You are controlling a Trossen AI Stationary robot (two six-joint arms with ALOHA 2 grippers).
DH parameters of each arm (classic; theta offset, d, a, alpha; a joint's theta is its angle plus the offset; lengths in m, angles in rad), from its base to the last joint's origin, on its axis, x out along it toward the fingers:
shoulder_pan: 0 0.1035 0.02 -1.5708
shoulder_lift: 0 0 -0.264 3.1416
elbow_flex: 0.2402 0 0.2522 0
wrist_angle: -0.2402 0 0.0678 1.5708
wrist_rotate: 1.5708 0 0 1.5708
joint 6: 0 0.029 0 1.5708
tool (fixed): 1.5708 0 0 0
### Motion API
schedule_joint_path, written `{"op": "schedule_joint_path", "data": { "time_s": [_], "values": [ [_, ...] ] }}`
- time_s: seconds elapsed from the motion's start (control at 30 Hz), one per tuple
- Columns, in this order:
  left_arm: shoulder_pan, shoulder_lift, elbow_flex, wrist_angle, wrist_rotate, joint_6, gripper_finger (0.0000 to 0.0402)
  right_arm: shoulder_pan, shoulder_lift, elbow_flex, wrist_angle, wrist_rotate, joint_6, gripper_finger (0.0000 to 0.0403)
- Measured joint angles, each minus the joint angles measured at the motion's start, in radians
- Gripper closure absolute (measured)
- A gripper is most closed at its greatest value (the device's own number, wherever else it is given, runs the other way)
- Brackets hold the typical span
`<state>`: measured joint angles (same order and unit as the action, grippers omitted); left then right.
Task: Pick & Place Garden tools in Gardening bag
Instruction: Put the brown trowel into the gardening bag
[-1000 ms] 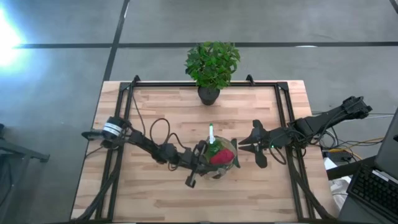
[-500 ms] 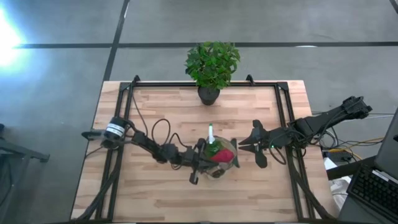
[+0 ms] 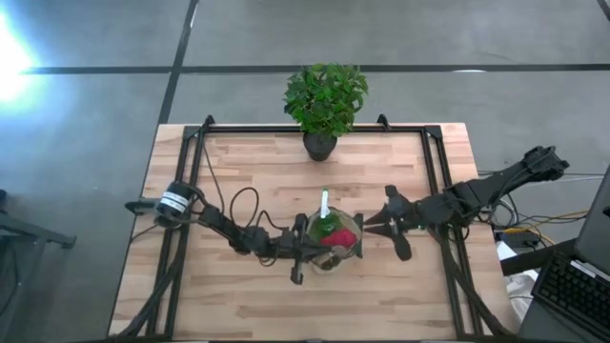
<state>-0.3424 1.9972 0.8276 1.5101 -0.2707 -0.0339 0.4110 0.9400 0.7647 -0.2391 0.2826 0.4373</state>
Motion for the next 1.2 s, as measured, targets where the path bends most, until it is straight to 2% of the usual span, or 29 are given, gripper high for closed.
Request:
{"op": "schedule_joint_path", "data": {
  "time_s": [0.17,0.33,0.5,0.73,1.2],
  "values": [
    [-0.001,-0.001,0.000,0.000,-0.008,0.003,0.0401,0.110,0.040,-0.015,0.194,0.003,-0.071,0.0336],
    [-0.001,-0.003,0.000,0.000,-0.008,0.004,0.0401,0.189,0.139,-0.053,0.384,0.008,-0.104,0.0342],
    [-0.003,-0.003,0.000,0.000,-0.007,0.002,0.0401,0.193,0.258,-0.058,0.478,0.107,-0.101,0.0343],
    [-0.008,-0.003,0.002,0.000,-0.007,0.000,0.0402,0.192,0.329,-0.018,0.489,0.256,-0.104,0.0343],
    [-0.008,-0.004,0.002,0.001,0.000,0.001,0.0402,0.193,0.291,-0.012,0.482,0.302,-0.095,0.0344]
  ]
}}
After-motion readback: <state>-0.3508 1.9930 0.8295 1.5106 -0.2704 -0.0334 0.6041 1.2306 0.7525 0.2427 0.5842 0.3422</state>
